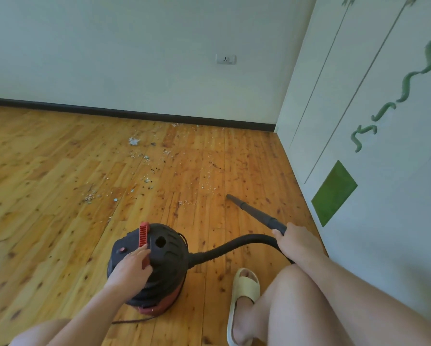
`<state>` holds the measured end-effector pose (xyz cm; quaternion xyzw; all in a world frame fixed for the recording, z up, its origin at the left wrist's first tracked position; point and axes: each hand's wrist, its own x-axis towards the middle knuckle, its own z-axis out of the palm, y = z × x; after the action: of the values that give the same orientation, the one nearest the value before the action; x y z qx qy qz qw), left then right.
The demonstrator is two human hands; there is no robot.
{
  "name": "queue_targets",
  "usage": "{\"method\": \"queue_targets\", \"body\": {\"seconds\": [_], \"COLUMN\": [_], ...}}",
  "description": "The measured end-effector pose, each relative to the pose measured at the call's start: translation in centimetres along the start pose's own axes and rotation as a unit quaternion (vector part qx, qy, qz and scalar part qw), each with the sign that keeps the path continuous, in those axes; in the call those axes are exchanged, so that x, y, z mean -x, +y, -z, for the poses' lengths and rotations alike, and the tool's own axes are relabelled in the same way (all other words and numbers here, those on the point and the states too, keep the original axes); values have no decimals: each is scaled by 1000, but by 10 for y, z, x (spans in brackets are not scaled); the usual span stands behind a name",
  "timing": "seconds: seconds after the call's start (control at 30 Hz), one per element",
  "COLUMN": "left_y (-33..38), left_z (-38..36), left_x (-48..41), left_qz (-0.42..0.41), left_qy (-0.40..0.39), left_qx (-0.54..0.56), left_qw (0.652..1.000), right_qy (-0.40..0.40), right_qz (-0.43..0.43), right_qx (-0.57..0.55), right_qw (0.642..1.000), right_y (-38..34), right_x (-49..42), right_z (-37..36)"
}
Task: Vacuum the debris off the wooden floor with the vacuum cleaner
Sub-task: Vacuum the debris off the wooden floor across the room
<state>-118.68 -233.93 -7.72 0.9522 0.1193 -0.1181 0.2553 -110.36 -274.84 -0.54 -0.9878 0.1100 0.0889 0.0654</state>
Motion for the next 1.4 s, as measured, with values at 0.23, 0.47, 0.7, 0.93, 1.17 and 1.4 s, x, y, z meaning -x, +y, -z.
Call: {"method": "queue_targets", "body": {"seconds": [0.23,0.47,0.7,0.93,1.17,1.4], "left_y": [11,7,14,15,16,22], "left_z": [-7,-11,0,2,0,-7], "left_x": [7,17,30,16,-15,-50], "left_qz": [30,33,34,56,139,219], "left_qy": [-19,-28,-9,51,85,61], "left_qx": [6,5,9,71,201,310], "left_qw": [999,999,999,995,966,923], "right_qy": [8,9,-1,-12,-27,-48], "right_qz": [65,86,113,140,152,166], "right_qx": [9,5,10,23,13,2], "right_qw": [998,996,994,990,988,985], "right_y": [4,17,26,7,-2,-4], "right_x": [-7,-3,7,4,-4,-11], "right_z": [5,-2,-5,-1,-3,-3]}}
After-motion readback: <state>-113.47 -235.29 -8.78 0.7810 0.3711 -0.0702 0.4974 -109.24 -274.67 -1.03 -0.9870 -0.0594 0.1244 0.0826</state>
